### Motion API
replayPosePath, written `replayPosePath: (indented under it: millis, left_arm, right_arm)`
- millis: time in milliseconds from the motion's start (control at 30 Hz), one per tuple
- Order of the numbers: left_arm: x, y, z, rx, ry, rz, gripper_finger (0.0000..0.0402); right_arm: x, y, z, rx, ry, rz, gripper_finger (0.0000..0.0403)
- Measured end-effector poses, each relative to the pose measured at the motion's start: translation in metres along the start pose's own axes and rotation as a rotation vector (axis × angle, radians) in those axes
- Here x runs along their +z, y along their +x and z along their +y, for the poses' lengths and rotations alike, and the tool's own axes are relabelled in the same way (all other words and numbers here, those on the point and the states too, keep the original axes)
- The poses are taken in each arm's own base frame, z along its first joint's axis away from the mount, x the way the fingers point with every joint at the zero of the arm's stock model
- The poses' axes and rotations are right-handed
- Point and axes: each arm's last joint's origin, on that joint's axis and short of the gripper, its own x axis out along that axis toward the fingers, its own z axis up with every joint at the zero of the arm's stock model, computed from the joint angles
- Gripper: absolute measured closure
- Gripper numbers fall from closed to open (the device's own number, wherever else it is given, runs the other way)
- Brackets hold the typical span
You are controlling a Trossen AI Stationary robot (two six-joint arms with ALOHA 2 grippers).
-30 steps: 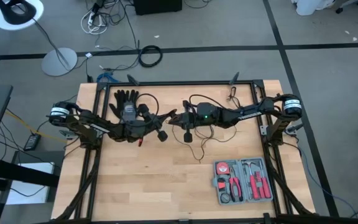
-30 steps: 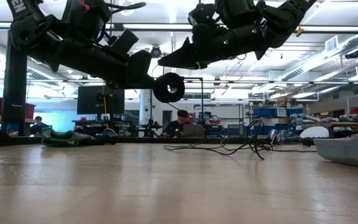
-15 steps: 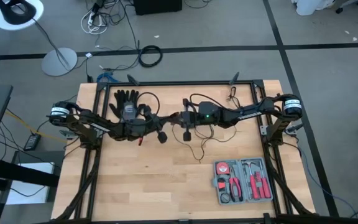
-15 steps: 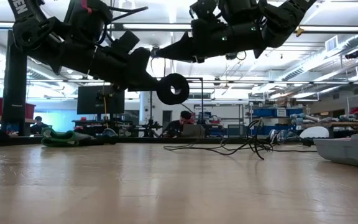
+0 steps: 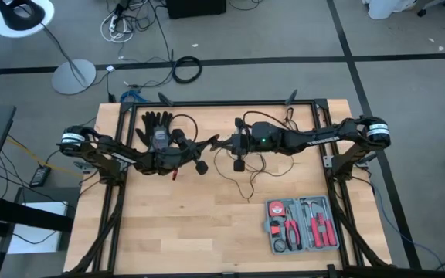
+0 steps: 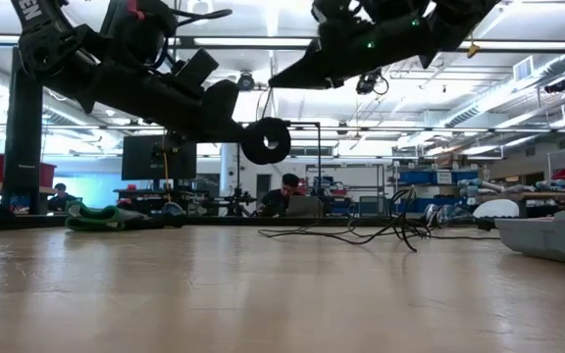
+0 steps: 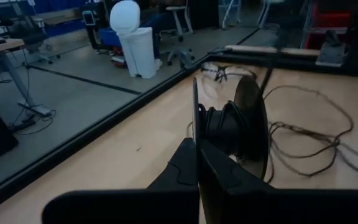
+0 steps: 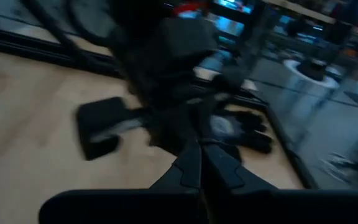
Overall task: Coil cords
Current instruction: Coil the black wire
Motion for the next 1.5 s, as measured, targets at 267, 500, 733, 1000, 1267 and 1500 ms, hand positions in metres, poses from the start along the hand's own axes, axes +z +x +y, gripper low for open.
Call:
replayPosePath:
  millis: [267, 500, 733, 1000, 1267, 1500]
  left_arm:
    - [0.003, -0.001, 0.0, -0.034, -0.026, -0.018, 0.0401]
    - [0.004, -0.001, -0.001, -0.074, -0.058, -0.024, 0.0401]
    - [0.004, -0.001, -0.002, -0.095, -0.072, -0.023, 0.0401]
    - [0.002, -0.001, -0.002, -0.11, -0.061, -0.002, 0.0401]
    - [-0.001, -0.001, -0.002, -0.11, -0.066, 0.031, 0.0401]
    - [0.001, -0.001, -0.002, -0.111, -0.079, 0.01, 0.0401]
  right_arm:
    - [-0.006, 0.0, 0.004, 0.102, -0.001, 0.04, 0.0403]
    - [-0.009, 0.0, 0.004, 0.15, -0.016, 0.058, 0.0403]
    - [-0.023, -0.002, -0.005, 0.077, -0.006, 0.202, 0.0403]
    - [-0.024, -0.004, -0.012, 0.008, -0.007, 0.214, 0.0403]
    - [-0.016, -0.013, -0.017, -0.028, 0.027, 0.211, 0.0403]
    - [-0.033, -0.021, -0.023, -0.04, 0.163, 0.391, 0.0403]
